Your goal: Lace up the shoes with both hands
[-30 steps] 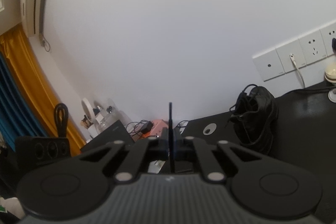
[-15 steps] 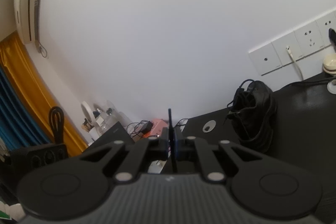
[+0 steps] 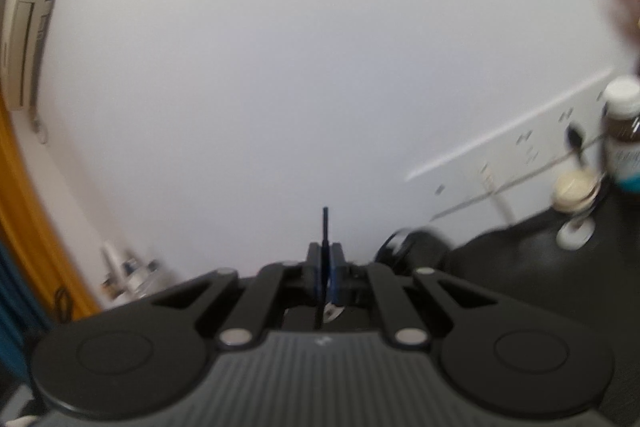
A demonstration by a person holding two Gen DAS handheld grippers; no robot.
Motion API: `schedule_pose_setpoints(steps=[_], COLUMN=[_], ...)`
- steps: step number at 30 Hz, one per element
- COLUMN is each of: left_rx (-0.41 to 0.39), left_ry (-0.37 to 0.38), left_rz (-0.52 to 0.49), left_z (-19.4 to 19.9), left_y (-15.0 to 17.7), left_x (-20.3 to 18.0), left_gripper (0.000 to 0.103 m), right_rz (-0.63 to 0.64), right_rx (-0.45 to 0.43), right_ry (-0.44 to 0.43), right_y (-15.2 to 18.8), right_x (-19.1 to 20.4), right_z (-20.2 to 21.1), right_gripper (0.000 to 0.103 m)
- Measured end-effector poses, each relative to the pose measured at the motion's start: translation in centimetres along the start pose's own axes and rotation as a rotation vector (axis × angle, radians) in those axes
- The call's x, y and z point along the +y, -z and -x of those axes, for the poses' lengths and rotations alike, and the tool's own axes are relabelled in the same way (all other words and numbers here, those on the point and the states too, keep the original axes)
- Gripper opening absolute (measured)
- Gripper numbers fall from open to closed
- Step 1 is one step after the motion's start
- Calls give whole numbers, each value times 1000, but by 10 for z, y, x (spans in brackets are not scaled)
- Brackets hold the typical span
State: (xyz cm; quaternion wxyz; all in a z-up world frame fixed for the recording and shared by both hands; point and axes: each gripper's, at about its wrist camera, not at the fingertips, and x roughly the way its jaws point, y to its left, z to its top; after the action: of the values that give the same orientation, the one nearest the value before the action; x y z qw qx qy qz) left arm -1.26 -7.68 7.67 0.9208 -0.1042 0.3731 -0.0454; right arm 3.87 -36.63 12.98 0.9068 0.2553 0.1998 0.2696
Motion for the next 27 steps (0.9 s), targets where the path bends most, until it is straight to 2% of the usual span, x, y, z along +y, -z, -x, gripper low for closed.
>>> schedule_pose_setpoints(steps=[2, 4, 7, 10, 15, 20, 27], left_rx=[50, 95, 125, 130, 125, 120, 108], left_ry=[-8, -17, -28, -13, 22, 80, 71], left_rz=[-18, -45, -53, -32, -11, 70, 99], left_z=[-7, -16, -28, -34, -37, -37, -34], left_y=[9, 19, 29, 34, 39, 44, 44], left_x=[0, -2, -3, 1, 9, 24, 36], left_gripper=[41, 40, 39, 33, 33, 29, 26], right_rz=[29, 65, 160, 275, 402, 508, 600], right_rx=[-11, 20, 134, 268, 448, 555, 671], right_ry=[19, 23, 2, -36, -100, -131, -102], right_y=[-5, -6, 7, 34, 75, 98, 115], right_x=[-2, -1, 10, 27, 53, 73, 91], right_z=[0, -6, -22, -42, -63, -74, -82], right_gripper=[4, 4, 4, 4, 4, 4, 4])
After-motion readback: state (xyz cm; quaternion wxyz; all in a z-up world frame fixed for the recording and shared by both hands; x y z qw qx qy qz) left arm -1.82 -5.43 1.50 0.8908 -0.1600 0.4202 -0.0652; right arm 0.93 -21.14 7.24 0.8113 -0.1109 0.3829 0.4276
